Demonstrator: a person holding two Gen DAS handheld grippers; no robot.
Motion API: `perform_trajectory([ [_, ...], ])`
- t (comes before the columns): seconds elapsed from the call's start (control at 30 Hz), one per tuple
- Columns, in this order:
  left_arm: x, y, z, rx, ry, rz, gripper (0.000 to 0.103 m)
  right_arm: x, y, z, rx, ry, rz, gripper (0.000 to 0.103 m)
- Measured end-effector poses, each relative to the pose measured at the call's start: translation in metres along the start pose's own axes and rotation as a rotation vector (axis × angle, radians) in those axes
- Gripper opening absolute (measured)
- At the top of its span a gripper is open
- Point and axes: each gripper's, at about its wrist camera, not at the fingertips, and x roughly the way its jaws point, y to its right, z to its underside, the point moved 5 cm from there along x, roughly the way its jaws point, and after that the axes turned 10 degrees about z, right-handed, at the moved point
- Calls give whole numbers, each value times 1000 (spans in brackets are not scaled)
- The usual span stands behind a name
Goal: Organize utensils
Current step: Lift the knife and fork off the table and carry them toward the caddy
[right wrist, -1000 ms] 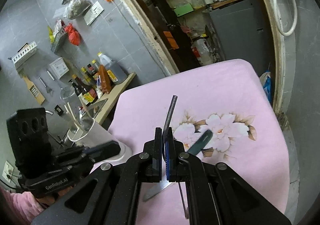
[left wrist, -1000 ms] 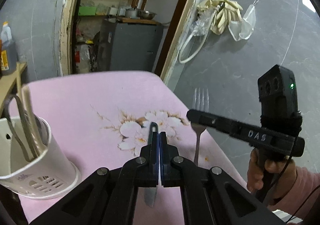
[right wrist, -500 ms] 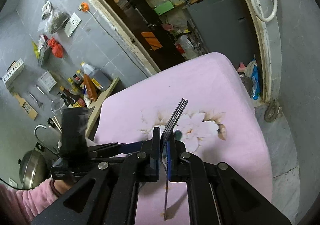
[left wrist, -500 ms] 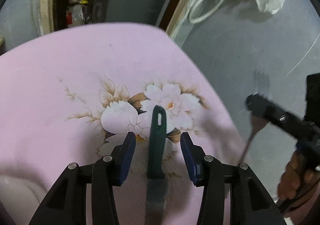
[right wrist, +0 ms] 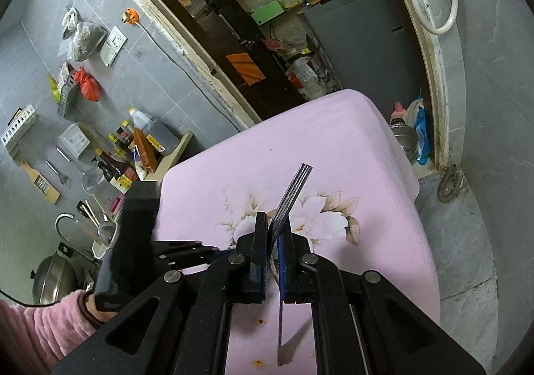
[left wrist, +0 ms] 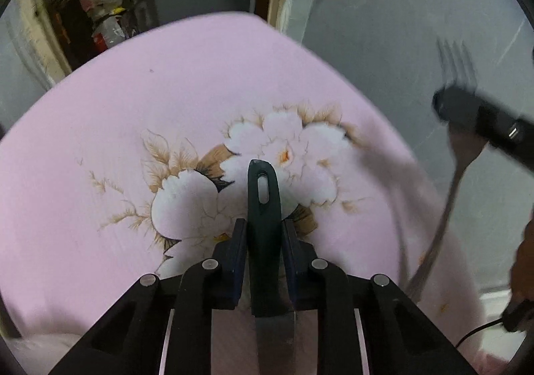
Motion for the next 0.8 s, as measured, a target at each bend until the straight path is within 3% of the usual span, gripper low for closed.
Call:
perform_trajectory([
  [0.13,-52,5,8,-30,208,57,19,-16,-15,2,-25,49,-2,3],
  [0.33,-120,10,32,-45,449,20,19,-48,-56,4,-98,148,9,3],
  [0.53,-183,-2,37,-67,575,10,19,-81,-103,-10,-116,237,-17,3],
  [0.8,-294,-28,41,-66,710,-35,19,-119,-195,-42,-131,355,-188,3],
])
